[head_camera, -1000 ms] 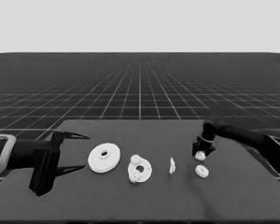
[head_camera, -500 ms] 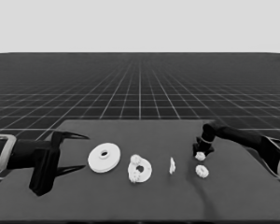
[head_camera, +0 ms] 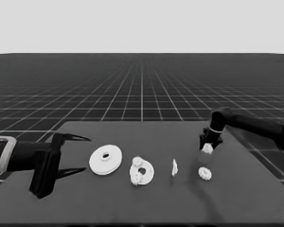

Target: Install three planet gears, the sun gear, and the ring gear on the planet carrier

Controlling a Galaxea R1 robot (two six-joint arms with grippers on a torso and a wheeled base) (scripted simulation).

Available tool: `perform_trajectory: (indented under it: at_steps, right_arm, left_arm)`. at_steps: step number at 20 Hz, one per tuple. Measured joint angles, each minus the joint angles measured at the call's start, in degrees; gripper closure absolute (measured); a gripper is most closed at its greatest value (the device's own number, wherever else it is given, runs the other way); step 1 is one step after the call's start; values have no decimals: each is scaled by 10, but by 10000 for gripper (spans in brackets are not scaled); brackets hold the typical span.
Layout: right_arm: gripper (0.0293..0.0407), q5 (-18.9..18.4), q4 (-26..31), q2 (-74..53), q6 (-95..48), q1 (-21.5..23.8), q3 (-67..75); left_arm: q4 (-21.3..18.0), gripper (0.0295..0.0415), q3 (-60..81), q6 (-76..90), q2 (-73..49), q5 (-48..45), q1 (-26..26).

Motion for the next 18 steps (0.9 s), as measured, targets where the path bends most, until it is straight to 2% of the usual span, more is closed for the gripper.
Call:
perform_trajectory:
  at_steps: [6,7,8,11,16,18]
  right_arm:
    - [388,-10,6,-1,0,11,2]
    - [387,-26,-36,-13,266,7,227]
    - [387,-46,-50,69,403,2,309]
    - [388,-64,-53,230,491,-2,262]
    - [388,-66,-52,269,496,-3,228]
    - [388,-48,-109,279,477,-62,195]
  left_arm:
    - [0,326,0,0,0,0,0]
    - [0,326,0,0,0,0,0]
    - [0,326,0,0,0,0,0]
    - [0,326,0,0,0,0,0]
    - [0,326,0,0,0,0,0]
    - [0,326,0,0,0,0,0]
